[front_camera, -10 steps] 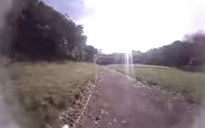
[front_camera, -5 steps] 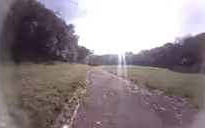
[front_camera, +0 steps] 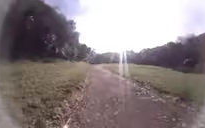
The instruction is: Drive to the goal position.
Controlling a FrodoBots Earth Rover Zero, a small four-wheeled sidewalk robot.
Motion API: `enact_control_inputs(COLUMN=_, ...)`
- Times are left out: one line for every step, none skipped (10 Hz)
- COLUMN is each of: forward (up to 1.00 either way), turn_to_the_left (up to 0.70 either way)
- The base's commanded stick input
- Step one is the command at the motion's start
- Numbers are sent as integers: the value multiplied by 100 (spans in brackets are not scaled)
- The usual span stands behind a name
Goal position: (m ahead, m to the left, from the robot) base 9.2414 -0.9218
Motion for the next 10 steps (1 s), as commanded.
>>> enact_control_inputs(forward=85, turn_to_the_left=0)
enact_control_inputs(forward=85, turn_to_the_left=0)
enact_control_inputs(forward=85, turn_to_the_left=0)
enact_control_inputs(forward=85, turn_to_the_left=0)
enact_control_inputs(forward=85, turn_to_the_left=0)
enact_control_inputs(forward=85, turn_to_the_left=0)
enact_control_inputs(forward=85, turn_to_the_left=0)
enact_control_inputs(forward=85, turn_to_the_left=0)
enact_control_inputs(forward=85, turn_to_the_left=0)
enact_control_inputs(forward=85, turn_to_the_left=0)
